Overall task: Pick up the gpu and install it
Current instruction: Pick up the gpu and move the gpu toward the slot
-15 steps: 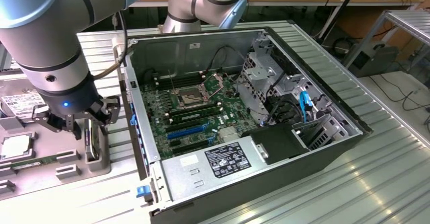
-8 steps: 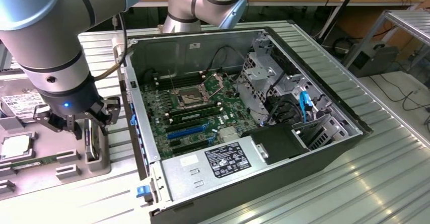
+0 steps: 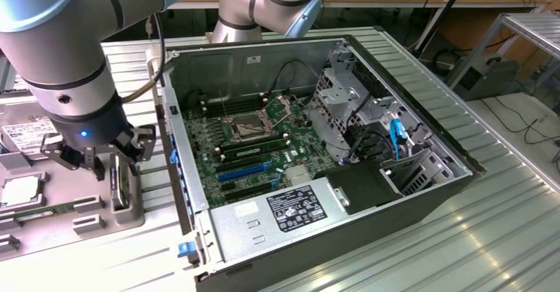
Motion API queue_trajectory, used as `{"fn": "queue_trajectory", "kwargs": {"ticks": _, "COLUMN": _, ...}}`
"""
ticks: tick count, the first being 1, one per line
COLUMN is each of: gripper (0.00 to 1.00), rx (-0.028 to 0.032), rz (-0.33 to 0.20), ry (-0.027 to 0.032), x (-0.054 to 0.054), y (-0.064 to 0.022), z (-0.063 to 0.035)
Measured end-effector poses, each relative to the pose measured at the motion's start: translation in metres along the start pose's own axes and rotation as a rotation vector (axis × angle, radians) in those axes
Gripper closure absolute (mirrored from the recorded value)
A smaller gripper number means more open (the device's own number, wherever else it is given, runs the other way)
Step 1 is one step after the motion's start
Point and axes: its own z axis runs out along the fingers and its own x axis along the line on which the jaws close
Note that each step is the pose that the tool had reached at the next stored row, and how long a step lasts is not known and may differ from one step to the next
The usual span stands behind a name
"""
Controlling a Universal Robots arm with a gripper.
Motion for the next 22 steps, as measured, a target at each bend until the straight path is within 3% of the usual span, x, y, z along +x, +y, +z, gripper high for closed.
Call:
{"fn": "queue_trajectory", "kwargs": {"ticks": 4, "gripper": 0.46, "rx": 0.0009, "rz": -0.001, "ry": 0.0005, "x": 0.0, "y": 0.0002, "z": -0.0009}}
{"fn": "queue_trajectory", "kwargs": {"ticks": 8, "gripper": 0.46, "rx": -0.0116, "rz": -0.002, "ry": -0.0015, "x": 0.0001, "y": 0.0002, "z": -0.0011}}
{"fn": "queue_trajectory", "kwargs": {"ticks": 22, "gripper": 0.46, "rx": -0.0119, "rz": -0.002, "ry": -0.0015, "x": 0.0022, "y": 0.0001, "z": -0.0041}}
